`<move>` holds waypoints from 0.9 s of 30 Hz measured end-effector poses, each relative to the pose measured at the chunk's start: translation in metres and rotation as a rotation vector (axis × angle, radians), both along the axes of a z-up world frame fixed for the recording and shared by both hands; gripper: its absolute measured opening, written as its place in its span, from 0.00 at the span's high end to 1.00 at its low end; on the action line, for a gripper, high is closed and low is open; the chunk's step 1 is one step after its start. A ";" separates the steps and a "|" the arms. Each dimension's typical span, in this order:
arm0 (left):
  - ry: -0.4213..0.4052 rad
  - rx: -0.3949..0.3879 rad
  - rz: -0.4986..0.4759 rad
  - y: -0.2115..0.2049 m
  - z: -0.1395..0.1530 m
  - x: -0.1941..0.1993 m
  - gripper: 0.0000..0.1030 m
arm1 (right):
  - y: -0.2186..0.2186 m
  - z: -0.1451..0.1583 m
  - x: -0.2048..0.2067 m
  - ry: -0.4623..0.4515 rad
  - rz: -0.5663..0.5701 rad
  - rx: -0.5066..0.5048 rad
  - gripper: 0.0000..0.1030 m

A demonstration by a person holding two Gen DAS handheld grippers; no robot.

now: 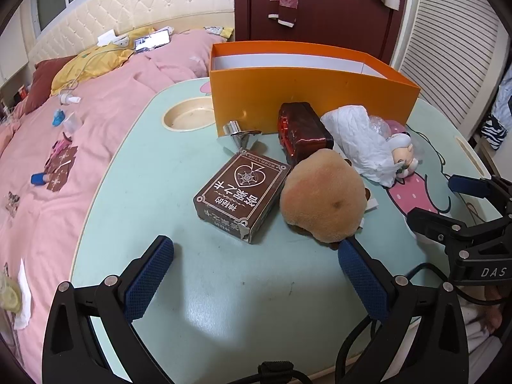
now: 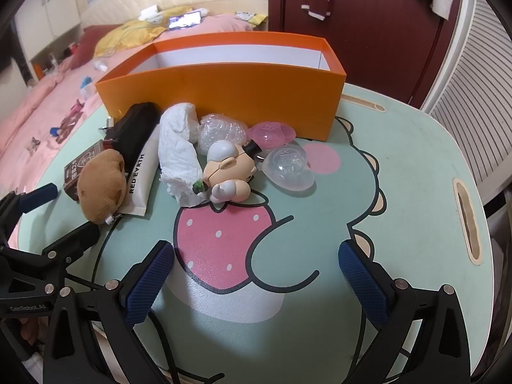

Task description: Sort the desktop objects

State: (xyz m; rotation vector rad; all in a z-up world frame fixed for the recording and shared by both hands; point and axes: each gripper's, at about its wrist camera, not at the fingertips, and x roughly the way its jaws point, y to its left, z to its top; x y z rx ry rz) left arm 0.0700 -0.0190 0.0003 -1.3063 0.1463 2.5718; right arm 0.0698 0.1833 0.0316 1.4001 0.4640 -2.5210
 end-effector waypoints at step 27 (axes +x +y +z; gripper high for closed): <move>0.028 0.010 -0.018 -0.001 -0.001 0.001 0.00 | -0.001 -0.004 0.000 0.009 0.005 0.003 0.00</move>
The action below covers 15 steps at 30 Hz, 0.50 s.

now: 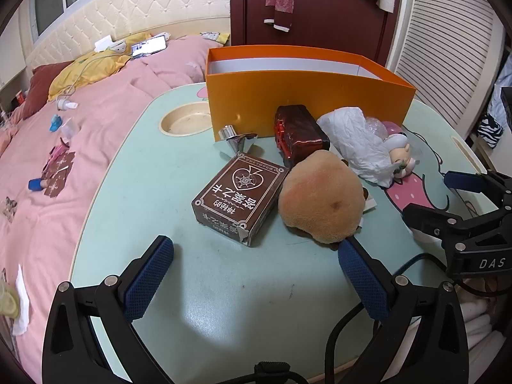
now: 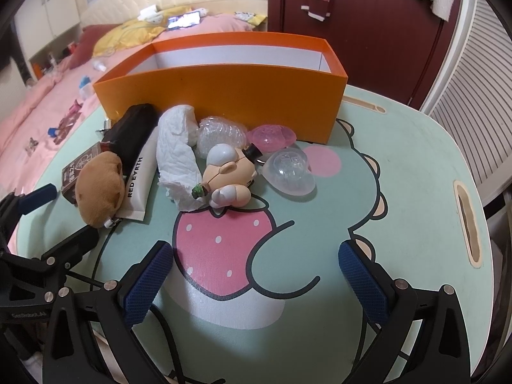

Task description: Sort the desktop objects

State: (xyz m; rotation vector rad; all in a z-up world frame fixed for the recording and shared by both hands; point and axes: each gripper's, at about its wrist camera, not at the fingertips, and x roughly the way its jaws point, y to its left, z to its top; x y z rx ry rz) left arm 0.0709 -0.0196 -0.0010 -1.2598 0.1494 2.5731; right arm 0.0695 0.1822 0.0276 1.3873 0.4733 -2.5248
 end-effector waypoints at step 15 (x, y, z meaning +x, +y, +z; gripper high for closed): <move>0.057 0.141 0.076 -0.051 0.049 -0.013 0.18 | 0.002 0.001 -0.006 0.009 0.021 -0.009 0.00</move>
